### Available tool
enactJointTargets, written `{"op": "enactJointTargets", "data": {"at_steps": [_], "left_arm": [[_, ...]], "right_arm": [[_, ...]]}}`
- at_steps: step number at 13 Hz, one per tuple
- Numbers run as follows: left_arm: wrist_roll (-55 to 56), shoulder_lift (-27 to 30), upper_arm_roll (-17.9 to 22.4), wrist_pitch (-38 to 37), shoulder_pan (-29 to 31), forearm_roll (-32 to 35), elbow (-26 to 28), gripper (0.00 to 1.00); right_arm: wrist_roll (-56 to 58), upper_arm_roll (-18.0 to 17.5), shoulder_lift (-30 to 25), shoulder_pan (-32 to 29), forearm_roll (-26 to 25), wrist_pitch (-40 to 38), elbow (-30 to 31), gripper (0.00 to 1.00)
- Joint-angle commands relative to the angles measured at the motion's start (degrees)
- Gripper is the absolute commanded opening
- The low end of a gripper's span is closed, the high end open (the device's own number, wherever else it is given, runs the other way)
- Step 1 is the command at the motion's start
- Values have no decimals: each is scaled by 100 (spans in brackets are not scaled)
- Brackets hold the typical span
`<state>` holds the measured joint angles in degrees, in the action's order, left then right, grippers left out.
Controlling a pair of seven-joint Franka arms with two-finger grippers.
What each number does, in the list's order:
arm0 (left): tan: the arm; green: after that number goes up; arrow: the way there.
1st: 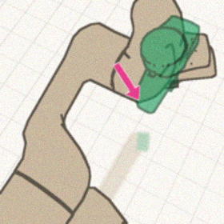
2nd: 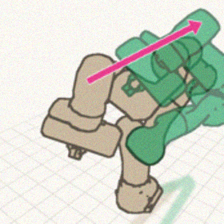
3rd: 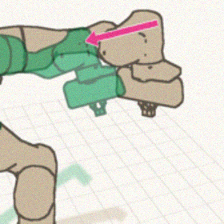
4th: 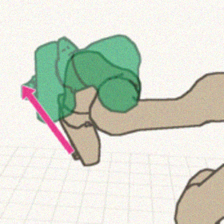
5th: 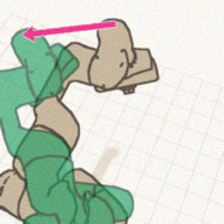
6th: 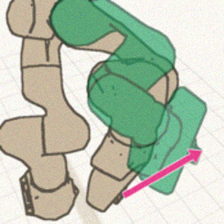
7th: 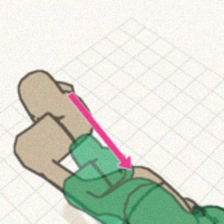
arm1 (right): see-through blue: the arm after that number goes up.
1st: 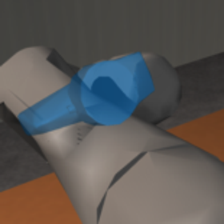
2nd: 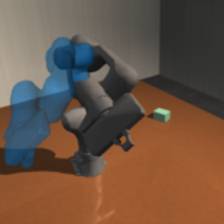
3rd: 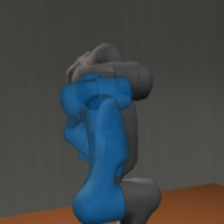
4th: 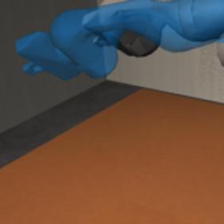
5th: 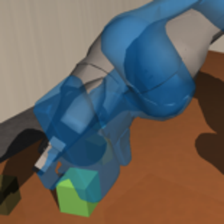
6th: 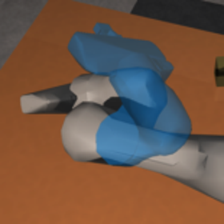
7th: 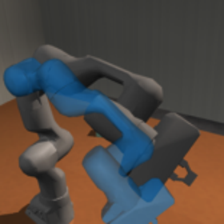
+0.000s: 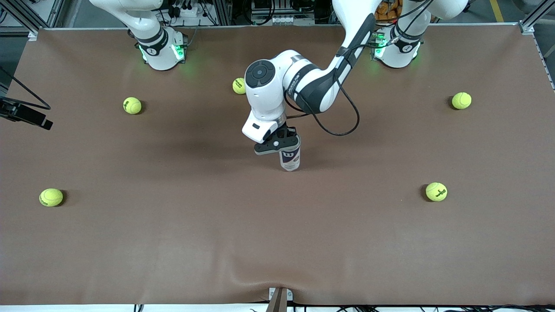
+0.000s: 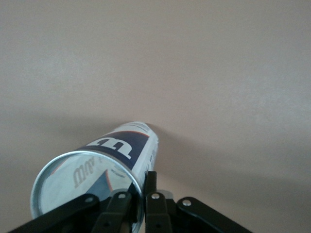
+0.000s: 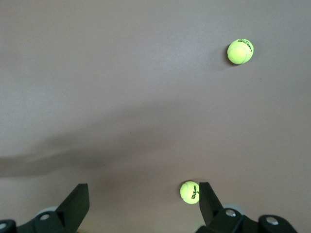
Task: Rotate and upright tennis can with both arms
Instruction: 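Lower the upright can onto the table with the left gripper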
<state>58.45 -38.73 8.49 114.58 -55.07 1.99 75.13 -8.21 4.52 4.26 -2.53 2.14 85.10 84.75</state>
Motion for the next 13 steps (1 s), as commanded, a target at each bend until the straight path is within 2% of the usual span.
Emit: {"op": "enactJointTargets", "data": {"at_steps": [1,3,6,9,12,13], "left_arm": [[-18,-38,21,82,14,-58,-112,40],[-9,-38,21,82,41,-67,-112,49],[-9,-12,21,82,41,-76,-112,52],[8,41,21,56,49,-76,-104,71],[17,49,21,38,49,-76,-104,100],[9,145,30,20,58,-76,-95,100]], "right_arm": [[-32,-82,-21,-108,23,-29,-47,100],[-32,-82,-21,-108,23,-29,-47,100],[-32,-82,-21,-99,23,-29,-47,100],[-40,-82,-21,-108,23,-29,-47,100],[-32,-82,-21,-99,23,-29,-47,100],[-32,-82,-21,-99,23,-29,-47,100]]}}
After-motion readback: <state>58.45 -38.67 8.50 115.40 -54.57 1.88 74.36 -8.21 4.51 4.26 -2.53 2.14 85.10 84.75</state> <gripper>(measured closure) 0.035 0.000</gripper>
